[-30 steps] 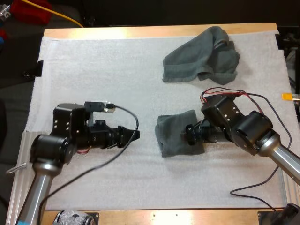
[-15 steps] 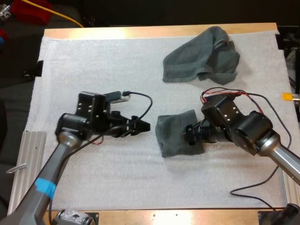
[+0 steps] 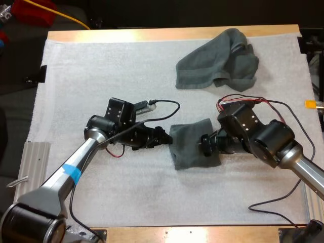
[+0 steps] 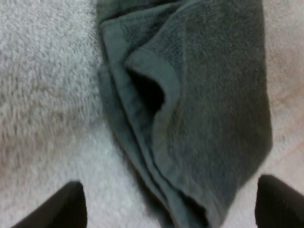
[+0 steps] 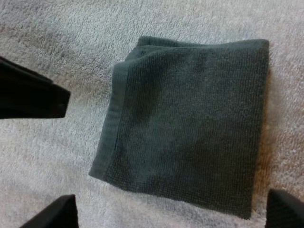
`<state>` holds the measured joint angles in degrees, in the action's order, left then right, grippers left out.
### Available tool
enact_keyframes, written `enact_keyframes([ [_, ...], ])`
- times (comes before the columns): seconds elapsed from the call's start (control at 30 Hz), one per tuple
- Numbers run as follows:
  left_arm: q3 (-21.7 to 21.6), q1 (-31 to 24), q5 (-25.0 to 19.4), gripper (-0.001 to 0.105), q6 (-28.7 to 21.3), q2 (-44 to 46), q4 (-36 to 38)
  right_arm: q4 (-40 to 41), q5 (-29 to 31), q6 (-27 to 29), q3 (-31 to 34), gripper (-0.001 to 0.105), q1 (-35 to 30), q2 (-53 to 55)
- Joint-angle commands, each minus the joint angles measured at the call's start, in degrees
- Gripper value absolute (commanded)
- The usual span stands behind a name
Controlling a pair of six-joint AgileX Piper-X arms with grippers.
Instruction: Pick towel from pile, fold and stack
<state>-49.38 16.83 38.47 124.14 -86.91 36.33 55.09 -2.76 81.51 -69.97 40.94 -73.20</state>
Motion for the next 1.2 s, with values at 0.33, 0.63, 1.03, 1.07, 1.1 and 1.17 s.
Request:
enact_keyframes([
  [0.33,-0.12,0.34,0.22,0.070,1.91,-5.58,-2.82,0.54,0.83,0.68,-0.15,0.075,0.01,0.63],
  [0.63,-0.12,0.80,3.15,0.070,2.73,-8.20,-5.94,0.54,0.83,0.68,-0.15,0.075,0.01,0.63],
  [1.03,-0.46,6.67,3.53,0.070,10.23,-12.38,-9.51,0.54,0.83,0.68,-0.15,0.075,0.01,0.63],
  [1.07,-0.59,6.81,3.81,0.070,10.59,-12.37,-9.73,0.54,0.83,0.68,-0.15,0.075,0.01,0.63],
  [1.1,-0.58,7.01,4.27,0.070,11.03,-12.35,-10.26,0.54,0.83,0.68,-0.15,0.075,0.01,0.63],
  [1.17,-0.57,7.54,5.56,0.070,12.34,-12.35,-11.35,0.54,0.83,0.68,-0.15,0.075,0.01,0.63],
])
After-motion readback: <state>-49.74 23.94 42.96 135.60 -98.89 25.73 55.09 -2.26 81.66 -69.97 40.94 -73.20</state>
